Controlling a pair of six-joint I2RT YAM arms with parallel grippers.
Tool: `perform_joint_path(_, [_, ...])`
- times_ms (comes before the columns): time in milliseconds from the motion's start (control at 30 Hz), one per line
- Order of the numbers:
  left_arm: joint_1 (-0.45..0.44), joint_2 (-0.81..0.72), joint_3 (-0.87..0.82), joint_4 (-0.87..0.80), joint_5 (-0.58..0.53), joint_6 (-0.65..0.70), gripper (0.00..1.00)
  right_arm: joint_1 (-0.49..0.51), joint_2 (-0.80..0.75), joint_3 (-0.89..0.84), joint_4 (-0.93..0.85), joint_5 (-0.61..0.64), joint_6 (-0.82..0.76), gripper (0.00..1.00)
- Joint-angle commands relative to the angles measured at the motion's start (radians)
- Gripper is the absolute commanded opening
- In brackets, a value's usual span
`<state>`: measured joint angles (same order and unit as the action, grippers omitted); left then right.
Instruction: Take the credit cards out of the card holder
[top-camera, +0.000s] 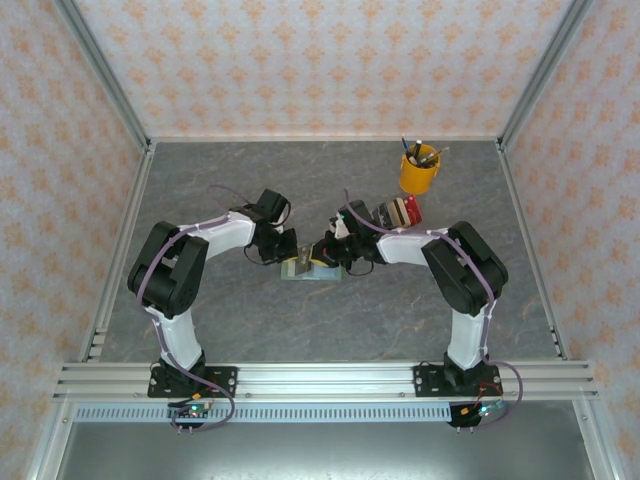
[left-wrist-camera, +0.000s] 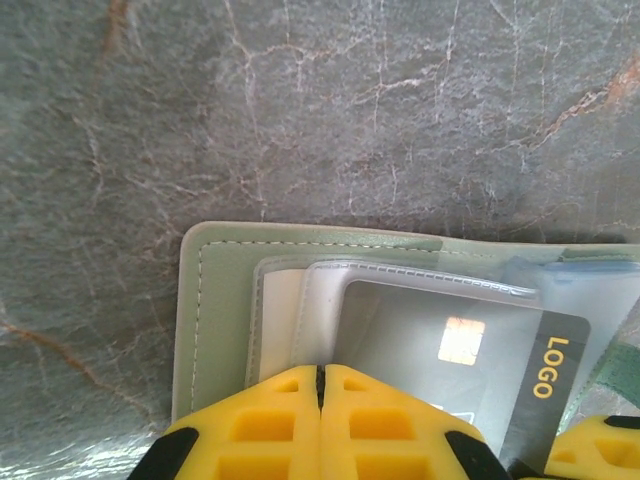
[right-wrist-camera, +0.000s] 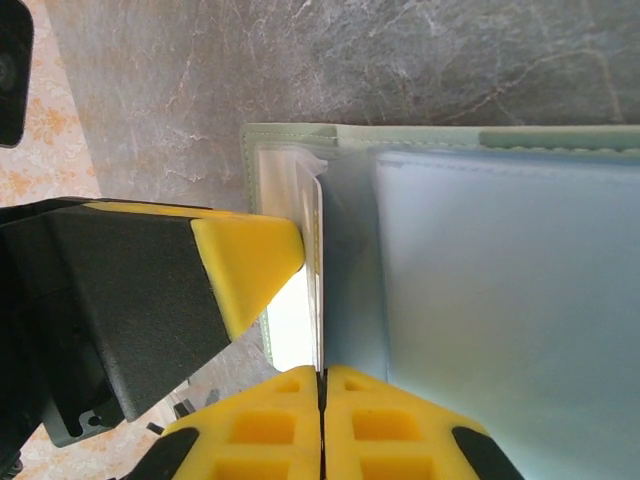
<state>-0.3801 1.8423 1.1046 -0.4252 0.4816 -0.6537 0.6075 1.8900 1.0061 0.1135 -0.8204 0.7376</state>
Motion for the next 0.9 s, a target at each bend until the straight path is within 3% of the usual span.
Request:
perform_joint_path(0, [-0.008,0.011,-0.003,-0.064,-0.058,0.023,0.00,-0.010,-0.046,-0.015,0.025,-0.002,-0.004,0.06])
perform_joint_path(300, [-0.008,-0.020,0.012,-0.064,-0.022,0.021,0.00,-0.018,-0.185,0.002,-0.203,0.127,-0.206,0.00])
perform_joint_path(400, [-0.006,-0.056,0.042,-0.079,0.020,0.037,0.06,-0.018,-0.247,0.027,-0.293,0.189,-0.305,0.00])
perform_joint_path(533, [0.008,-0.117,0.097,-0.143,0.011,0.058,0.20,-0.018,-0.336,0.052,-0.365,0.248,-0.430,0.00])
perform_joint_path(700, [0.064,-0.191,0.133,-0.216,-0.016,0.070,0.48,-0.031,-0.420,0.128,-0.486,0.399,-0.579,0.00])
perform_joint_path(867, [0.129,-0.273,0.159,-0.329,-0.137,0.113,0.72,-0.082,-0.426,0.266,-0.649,0.552,-0.720,0.00])
